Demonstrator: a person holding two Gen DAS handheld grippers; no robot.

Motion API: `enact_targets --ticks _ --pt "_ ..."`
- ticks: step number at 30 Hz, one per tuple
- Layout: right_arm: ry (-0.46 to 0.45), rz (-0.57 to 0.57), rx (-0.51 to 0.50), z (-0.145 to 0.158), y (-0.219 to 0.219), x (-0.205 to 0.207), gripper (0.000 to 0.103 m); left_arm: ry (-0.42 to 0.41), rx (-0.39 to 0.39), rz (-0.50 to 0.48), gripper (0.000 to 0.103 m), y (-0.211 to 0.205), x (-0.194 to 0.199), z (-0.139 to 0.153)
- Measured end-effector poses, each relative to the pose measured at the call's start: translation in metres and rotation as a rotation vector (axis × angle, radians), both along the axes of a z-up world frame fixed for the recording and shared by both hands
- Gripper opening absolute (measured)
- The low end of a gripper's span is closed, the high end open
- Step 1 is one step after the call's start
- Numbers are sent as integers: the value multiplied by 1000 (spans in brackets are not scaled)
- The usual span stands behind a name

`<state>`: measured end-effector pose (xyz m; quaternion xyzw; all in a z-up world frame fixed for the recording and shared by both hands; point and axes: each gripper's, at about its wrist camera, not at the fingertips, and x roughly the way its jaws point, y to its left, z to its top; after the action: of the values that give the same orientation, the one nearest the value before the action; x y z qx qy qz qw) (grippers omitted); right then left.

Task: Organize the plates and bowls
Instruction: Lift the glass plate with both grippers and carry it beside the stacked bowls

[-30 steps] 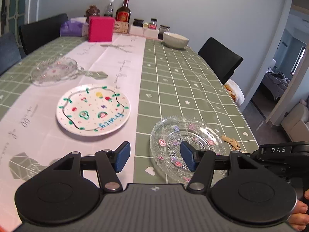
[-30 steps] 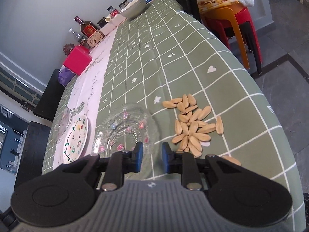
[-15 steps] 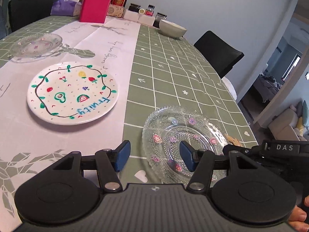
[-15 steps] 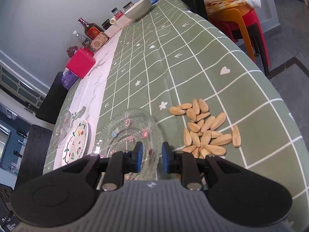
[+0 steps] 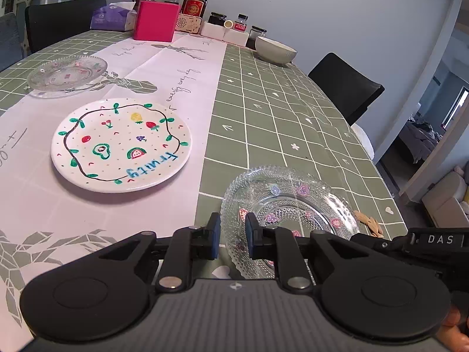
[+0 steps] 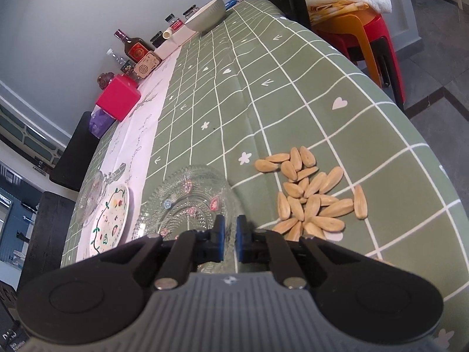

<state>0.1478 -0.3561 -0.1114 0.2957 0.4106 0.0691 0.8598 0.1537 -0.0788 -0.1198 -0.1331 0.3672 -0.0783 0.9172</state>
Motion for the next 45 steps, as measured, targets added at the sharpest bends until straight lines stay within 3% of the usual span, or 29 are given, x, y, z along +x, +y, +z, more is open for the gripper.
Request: enact_targets --ticks 5,11,27,36,45 --pt "-13 -10 40 5 -1 -4 3 25 -28 23 16 7 0 1" --pt "-31 11 29 12 1 -8 2 20 34 46 8 2 -9 8" --pt "18 18 56 18 10 -43 2 56 21 96 7 18 -66 29" --pt "17 105 25 29 28 -90 3 67 64 123 7 31 -122 44" --pt "56 139 13 20 50 -158 4 121 56 129 7 55 -182 40"
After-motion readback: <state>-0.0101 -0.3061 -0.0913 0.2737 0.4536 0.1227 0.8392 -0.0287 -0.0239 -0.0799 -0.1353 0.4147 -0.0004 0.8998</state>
